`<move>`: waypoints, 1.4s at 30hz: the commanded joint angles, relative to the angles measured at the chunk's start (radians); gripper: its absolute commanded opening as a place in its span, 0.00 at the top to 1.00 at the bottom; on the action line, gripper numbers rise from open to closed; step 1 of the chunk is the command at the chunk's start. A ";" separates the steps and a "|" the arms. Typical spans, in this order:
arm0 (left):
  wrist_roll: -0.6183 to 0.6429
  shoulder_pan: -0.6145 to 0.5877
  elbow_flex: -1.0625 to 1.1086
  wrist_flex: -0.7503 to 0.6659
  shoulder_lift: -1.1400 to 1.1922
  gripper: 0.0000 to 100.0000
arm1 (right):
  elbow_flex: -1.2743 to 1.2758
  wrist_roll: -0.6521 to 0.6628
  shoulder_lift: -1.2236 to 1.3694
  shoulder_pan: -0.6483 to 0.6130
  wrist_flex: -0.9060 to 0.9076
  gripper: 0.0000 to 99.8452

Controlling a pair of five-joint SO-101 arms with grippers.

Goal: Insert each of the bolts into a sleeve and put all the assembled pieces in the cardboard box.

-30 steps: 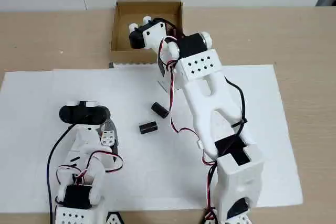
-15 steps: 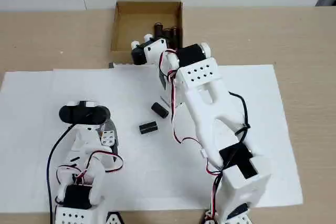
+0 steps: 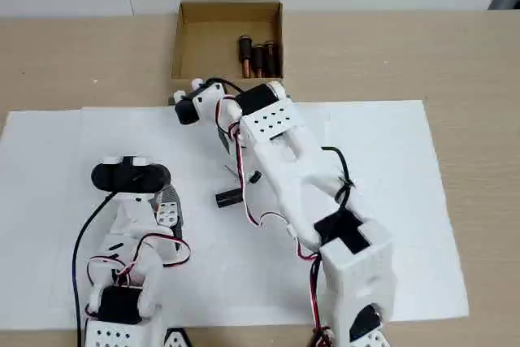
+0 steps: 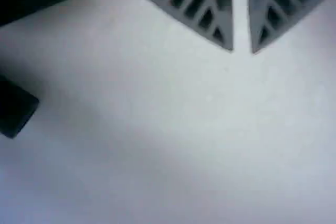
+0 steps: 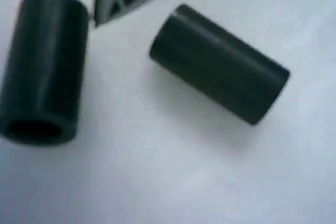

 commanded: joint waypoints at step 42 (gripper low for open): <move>-0.008 0.006 -0.007 0.005 -0.008 0.99 | 0.026 -0.028 -0.461 0.150 0.196 1.00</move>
